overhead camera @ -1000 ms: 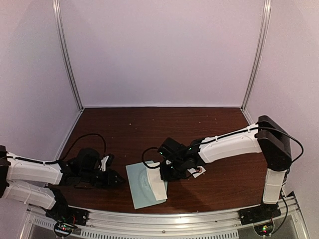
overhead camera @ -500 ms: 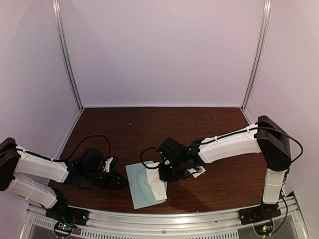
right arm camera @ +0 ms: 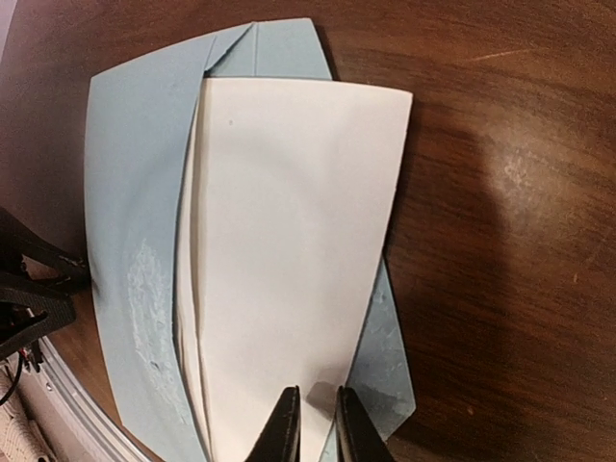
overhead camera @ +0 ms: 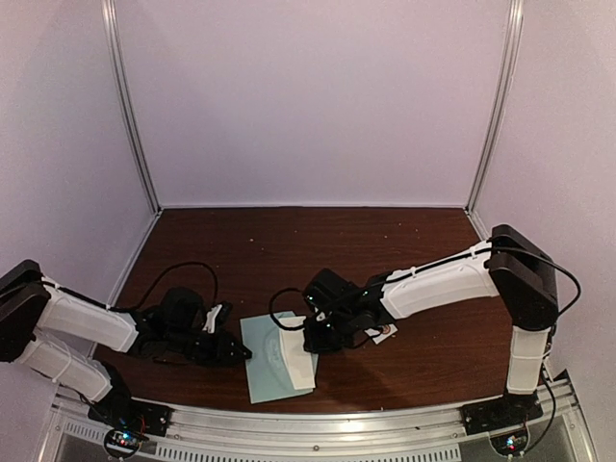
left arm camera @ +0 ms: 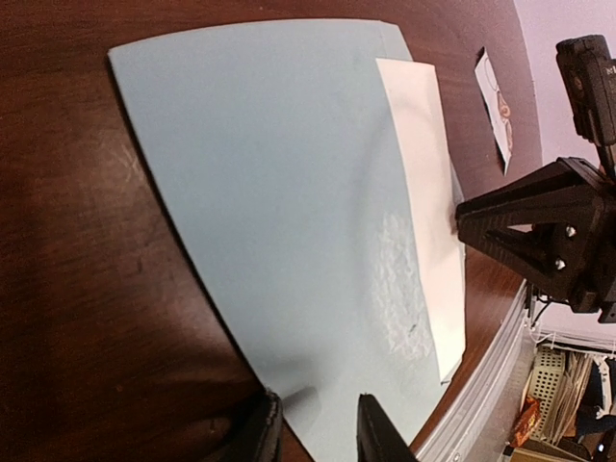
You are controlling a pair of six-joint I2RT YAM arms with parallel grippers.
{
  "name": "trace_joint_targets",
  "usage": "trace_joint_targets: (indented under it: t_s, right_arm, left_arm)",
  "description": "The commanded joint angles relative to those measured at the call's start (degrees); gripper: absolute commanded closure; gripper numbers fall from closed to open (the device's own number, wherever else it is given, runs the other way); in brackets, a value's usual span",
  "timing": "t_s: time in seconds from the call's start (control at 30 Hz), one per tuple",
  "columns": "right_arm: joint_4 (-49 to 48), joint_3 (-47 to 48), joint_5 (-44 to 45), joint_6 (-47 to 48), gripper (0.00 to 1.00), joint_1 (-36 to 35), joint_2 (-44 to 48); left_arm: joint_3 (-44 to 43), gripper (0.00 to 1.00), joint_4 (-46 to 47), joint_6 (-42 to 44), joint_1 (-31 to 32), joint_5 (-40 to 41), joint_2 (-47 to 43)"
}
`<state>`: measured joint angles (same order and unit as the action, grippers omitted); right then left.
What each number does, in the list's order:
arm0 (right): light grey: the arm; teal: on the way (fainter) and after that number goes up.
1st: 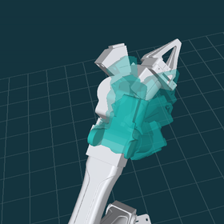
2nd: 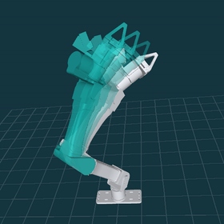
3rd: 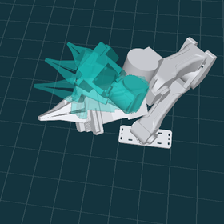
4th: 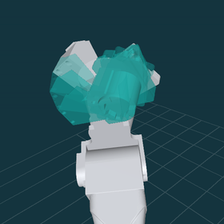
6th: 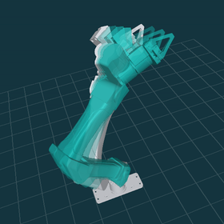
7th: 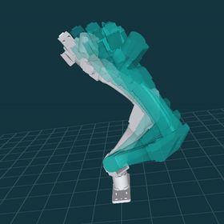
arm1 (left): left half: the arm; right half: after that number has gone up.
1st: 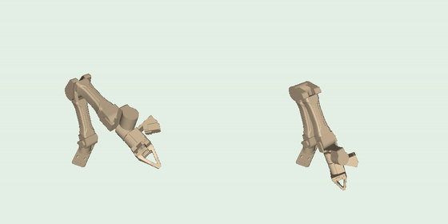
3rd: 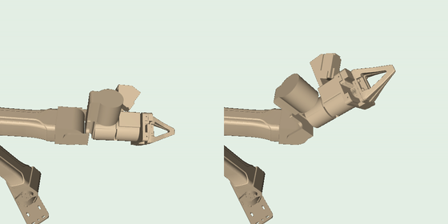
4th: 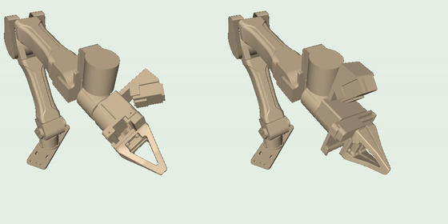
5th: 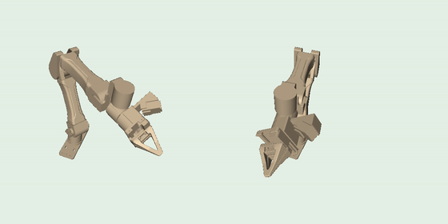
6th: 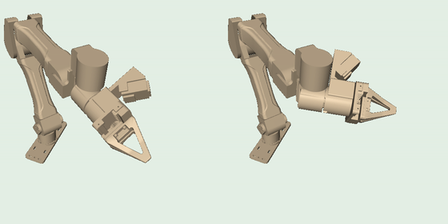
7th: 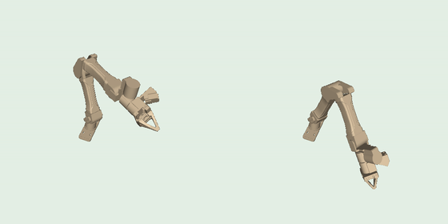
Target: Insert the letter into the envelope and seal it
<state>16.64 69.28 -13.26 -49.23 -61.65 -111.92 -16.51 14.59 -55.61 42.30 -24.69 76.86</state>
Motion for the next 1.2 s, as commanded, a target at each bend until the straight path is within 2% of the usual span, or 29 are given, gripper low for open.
trace_joint_targets:
  t_s: [0.0,0.97,1.17]
  right_arm:
    - [-2.91,-1.07,-1.69,-0.72,0.85,-0.32,-1.48]
    - [-12.08,0.66,-6.06,-0.47,0.83,-0.32,-4.15]
    - [-9.36,0.20,-3.79,0.38,0.70,0.10,-0.65]
  left_arm:
    - [-0.30,0.71,2.98,0.49,-0.38,-0.85,0.84]
    - [0.02,0.72,4.49,0.66,-0.39,-0.62,2.20]
    - [-2.72,0.66,-2.10,2.94,-0.46,2.75,-2.12]
